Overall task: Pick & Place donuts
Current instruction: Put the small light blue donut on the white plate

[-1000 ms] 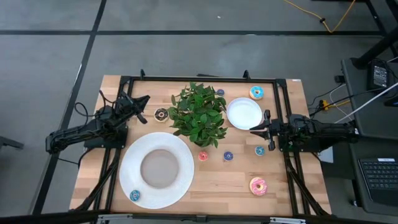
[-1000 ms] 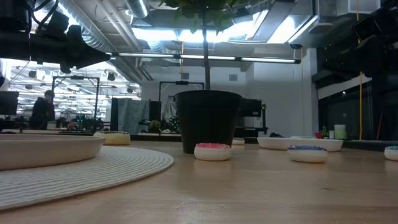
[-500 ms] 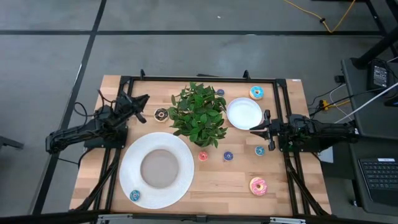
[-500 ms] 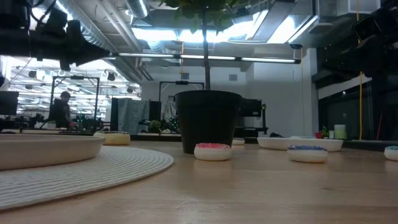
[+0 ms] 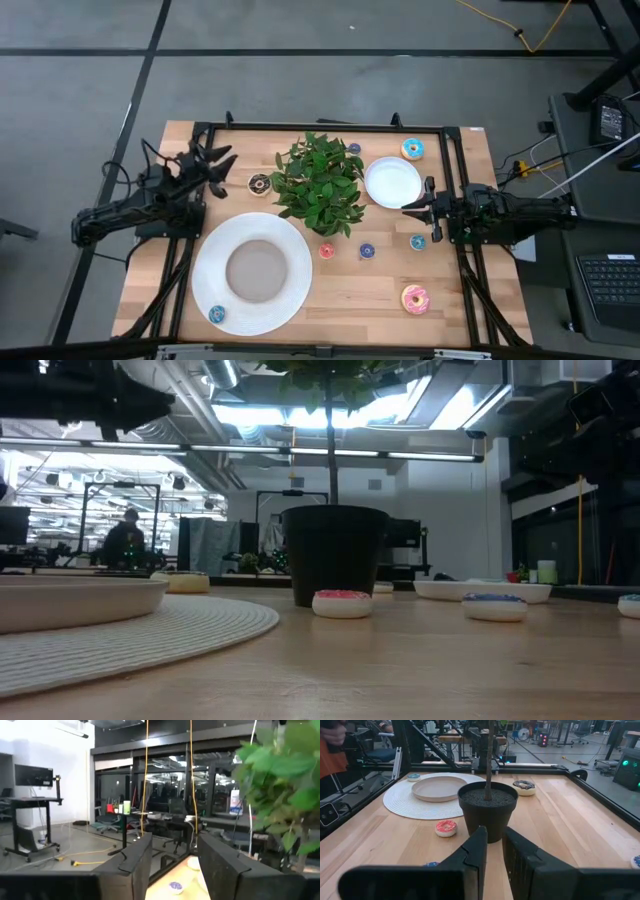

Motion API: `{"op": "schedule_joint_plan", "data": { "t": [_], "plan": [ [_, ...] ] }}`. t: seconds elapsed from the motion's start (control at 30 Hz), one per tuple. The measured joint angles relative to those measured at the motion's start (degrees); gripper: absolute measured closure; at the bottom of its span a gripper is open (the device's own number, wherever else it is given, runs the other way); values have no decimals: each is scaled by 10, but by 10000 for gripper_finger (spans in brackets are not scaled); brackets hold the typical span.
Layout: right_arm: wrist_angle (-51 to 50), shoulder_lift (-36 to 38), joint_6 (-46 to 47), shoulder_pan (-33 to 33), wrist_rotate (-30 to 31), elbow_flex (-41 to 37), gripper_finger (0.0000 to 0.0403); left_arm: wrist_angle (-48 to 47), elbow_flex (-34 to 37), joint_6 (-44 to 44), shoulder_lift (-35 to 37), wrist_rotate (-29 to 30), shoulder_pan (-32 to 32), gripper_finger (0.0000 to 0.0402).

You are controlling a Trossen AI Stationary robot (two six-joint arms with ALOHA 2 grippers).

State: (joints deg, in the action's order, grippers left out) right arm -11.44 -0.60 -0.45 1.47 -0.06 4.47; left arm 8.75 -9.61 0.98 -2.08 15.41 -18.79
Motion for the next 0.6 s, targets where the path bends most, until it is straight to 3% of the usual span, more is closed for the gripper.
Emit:
{"op": "schedule_joint_plan", "data": {
  "t": [0.13,0.33,0.6],
  "plan": [
    [0,0,0,0,0,0,340,0,-28,54,-15,-8,0,245],
    [0,0,0,0,0,0,340,-2,-76,45,-47,-21,0,247],
    [0,0,0,0,0,0,340,-110,-192,29,-144,-21,0,244]
  ]
}}
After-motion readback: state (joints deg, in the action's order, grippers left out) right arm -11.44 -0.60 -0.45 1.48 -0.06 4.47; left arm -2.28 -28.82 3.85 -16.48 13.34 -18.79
